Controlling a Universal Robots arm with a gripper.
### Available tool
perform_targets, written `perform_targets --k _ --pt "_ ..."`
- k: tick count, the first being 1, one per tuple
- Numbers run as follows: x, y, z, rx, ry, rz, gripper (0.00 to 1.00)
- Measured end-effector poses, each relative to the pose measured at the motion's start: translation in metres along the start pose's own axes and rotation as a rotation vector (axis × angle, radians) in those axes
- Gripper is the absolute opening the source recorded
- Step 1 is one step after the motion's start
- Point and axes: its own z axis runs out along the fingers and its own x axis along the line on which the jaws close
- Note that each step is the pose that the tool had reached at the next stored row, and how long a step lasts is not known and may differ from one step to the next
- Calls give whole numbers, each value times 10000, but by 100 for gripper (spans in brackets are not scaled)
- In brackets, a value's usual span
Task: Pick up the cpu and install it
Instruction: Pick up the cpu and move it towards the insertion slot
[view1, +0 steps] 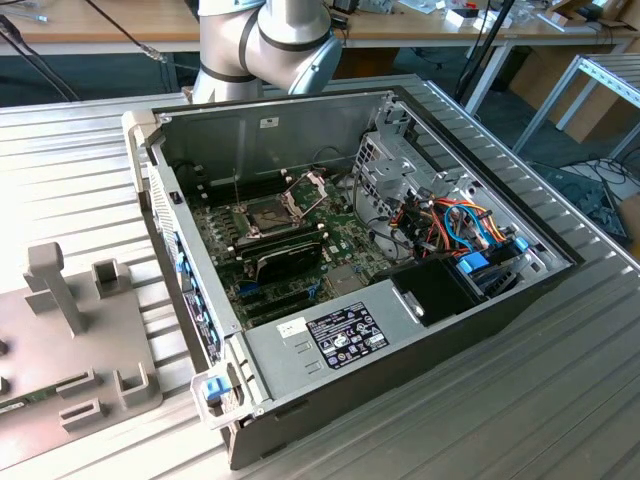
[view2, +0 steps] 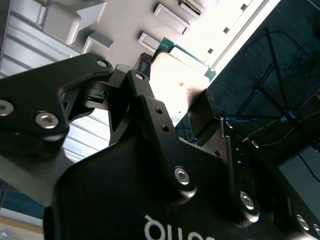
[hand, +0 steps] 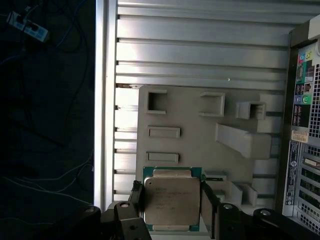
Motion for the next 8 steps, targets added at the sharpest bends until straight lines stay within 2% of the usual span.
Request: perform_targets --k 8 --pt "-29 -1 0 0 0 0 55"
